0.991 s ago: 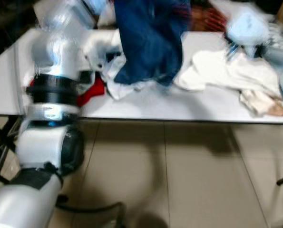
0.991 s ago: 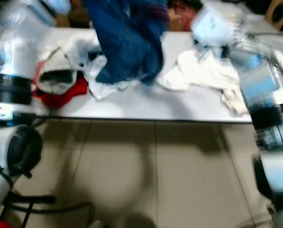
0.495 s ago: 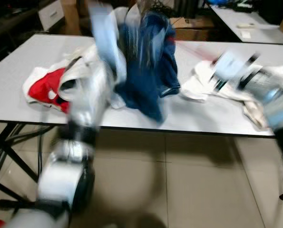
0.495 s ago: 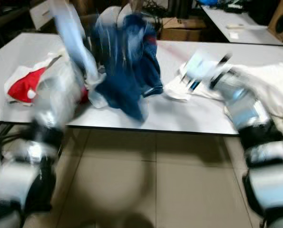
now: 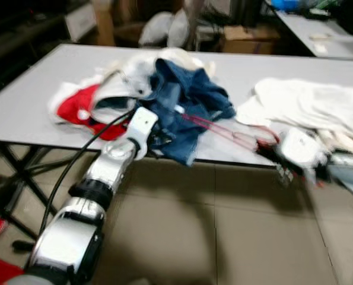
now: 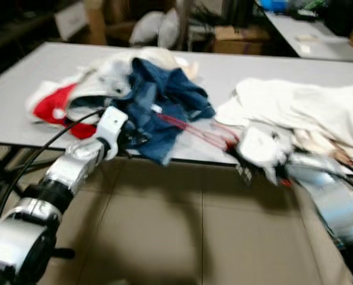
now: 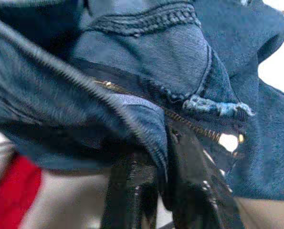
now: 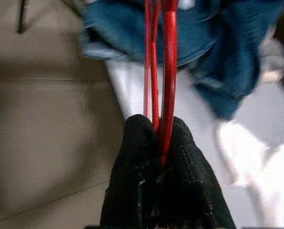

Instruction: Hang hanger

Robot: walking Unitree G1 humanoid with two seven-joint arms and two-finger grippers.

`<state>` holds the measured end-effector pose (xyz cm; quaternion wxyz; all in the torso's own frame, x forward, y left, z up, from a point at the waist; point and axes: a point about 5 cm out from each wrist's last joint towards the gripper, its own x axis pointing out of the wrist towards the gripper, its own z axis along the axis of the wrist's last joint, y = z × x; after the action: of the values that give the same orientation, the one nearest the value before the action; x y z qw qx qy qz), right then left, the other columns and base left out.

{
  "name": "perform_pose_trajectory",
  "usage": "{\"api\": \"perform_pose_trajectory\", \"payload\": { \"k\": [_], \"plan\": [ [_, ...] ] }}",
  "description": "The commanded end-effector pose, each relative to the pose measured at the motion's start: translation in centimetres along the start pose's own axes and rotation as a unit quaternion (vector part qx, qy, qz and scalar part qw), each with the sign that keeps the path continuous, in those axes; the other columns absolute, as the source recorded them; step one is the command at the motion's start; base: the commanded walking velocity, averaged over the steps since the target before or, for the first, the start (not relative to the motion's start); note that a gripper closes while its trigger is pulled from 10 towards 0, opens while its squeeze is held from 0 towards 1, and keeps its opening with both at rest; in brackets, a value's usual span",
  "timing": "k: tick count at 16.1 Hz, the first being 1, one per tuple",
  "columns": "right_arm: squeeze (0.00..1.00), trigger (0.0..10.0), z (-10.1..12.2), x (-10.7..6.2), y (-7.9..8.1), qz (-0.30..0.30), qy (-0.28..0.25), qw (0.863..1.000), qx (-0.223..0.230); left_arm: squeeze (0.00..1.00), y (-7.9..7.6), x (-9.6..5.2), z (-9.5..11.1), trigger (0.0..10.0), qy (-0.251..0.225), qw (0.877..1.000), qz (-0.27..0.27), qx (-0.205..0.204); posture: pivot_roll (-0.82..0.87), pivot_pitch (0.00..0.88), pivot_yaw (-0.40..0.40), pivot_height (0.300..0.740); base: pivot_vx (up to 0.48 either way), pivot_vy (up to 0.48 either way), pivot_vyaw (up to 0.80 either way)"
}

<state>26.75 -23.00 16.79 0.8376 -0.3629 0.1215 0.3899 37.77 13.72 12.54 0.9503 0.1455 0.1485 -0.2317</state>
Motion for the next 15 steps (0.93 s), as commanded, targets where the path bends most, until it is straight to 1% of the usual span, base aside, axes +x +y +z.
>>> {"api": "perform_pose_trajectory", "payload": {
  "k": [1, 2, 3, 4, 5, 6, 7, 8, 9, 10, 11, 12, 13, 14, 15],
  "plan": [
    [0.00, 10.0, 0.1, -0.8, -0.4, -0.006, 0.003, 1.000, 0.001, 1.00, 0.7, 0.0, 1.4, 10.0, -0.015, 1.000, -0.005, -0.002, -0.13, 0.000, 0.066, 0.740, 0.000, 0.000, 0.00],
    [0.00, 10.0, 0.1, -2.1, -0.7, -0.019, 0.006, 1.000, 0.017, 1.00, 1.8, -0.5, 2.7, 10.0, -0.031, 0.999, -0.011, -0.010, -0.13, 0.000, 0.075, 0.740, 0.000, 0.000, 0.00],
    [0.00, 10.0, 0.3, -3.5, -1.6, -0.053, -0.005, 0.998, 0.036, 1.00, 3.3, -1.2, 4.3, 10.0, -0.069, 0.997, -0.011, -0.036, -0.13, 0.000, 0.079, 0.740, 0.000, 0.000, 0.00],
    [0.00, 10.0, 0.5, -4.0, -2.0, -0.074, -0.017, 0.996, 0.054, 1.00, 3.9, -1.5, 5.2, 10.0, -0.091, 0.994, -0.009, -0.055, -0.13, 0.000, 0.080, 0.740, 0.000, 0.000, 0.00],
    [0.00, 10.0, 0.7, -4.5, -2.2, -0.097, -0.028, 0.992, 0.072, 1.00, 4.7, -1.8, 5.9, 10.0, -0.110, 0.991, 0.006, -0.073, -0.13, 0.000, 0.080, 0.740, 0.000, 0.000, 0.00],
    [0.00, 10.0, 0.8, -4.8, -2.1, -0.121, -0.033, 0.988, 0.093, 1.00, 5.4, -2.3, 6.6, 10.0, -0.133, 0.987, 0.017, -0.085, -0.13, 0.000, 0.082, 0.740, 0.000, 0.000, 0.00],
    [0.00, 10.0, 0.8, -4.8, -1.6, -0.135, -0.035, 0.984, 0.113, 1.00, 5.6, -2.8, 7.0, 10.0, -0.163, 0.981, 0.009, -0.105, -0.13, 0.000, 0.084, 0.740, 0.000, 0.000, 0.00],
    [0.00, 10.0, 0.5, -4.7, -1.0, -0.145, -0.029, 0.980, 0.135, 1.00, 5.4, -3.2, 7.1, 10.0, -0.174, 0.978, -0.015, -0.117, -0.13, 0.000, 0.084, 0.740, 0.000, 0.000, 0.00],
    [0.00, 10.0, 0.2, -4.2, 0.0, -0.155, -0.024, 0.975, 0.157, 0.00, 4.5, -3.5, 5.2, 10.0, -0.117, 0.991, -0.048, -0.050, -0.13, 0.000, 0.083, 0.740, 0.000, 0.000, 0.00],
    [0.00, 10.0, 0.2, -3.9, 0.6, -0.156, -0.029, 0.973, 0.170, 0.00, 4.1, -3.8, 3.8, 10.0, -0.065, 0.996, -0.069, 0.000, -0.13, 0.000, 0.083, 0.740, 0.000, 0.000, 0.00],
    [0.00, 10.0, 0.2, -3.8, 0.9, -0.157, -0.030, 0.971, 0.177, 0.00, 4.0, -4.0, 2.7, 10.0, -0.020, 0.996, -0.077, 0.038, -0.12, 0.000, 0.075, 0.740, 0.000, 0.000, 0.00],
    [0.00, 10.0, 0.0, -3.6, 1.3, -0.161, -0.027, 0.969, 0.184, 0.00, 4.4, -4.5, 1.2, 10.0, 0.041, 0.993, -0.077, 0.080, -0.12, 0.000, 0.074, 0.740, 0.000, 0.000, 0.00],
    [0.00, 10.0, 0.0, -3.4, 1.5, -0.167, -0.024, 0.968, 0.188, 0.00, 4.5, -4.6, 0.9, 10.0, 0.053, 0.992, -0.081, 0.083, -0.11, 0.000, 0.072, 0.740, 0.000, 0.000, 0.00],
    [0.00, 10.0, 0.2, -3.3, 1.5, -0.173, -0.025, 0.966, 0.192, 1.00, 4.8, -4.4, 1.5, 10.0, 0.043, 0.996, -0.051, 0.062, -0.11, 0.000, 0.072, 0.740, 0.000, 0.000, 0.00],
    [0.00, 10.0, 0.3, -3.3, 1.5, -0.178, -0.026, 0.964, 0.195, 1.00, 5.0, -4.5, 1.7, 10.0, 0.046, 0.996, -0.043, 0.061, -0.11, 0.000, 0.075, 0.740, 0.000, 0.000, 0.00]
  ]
}}
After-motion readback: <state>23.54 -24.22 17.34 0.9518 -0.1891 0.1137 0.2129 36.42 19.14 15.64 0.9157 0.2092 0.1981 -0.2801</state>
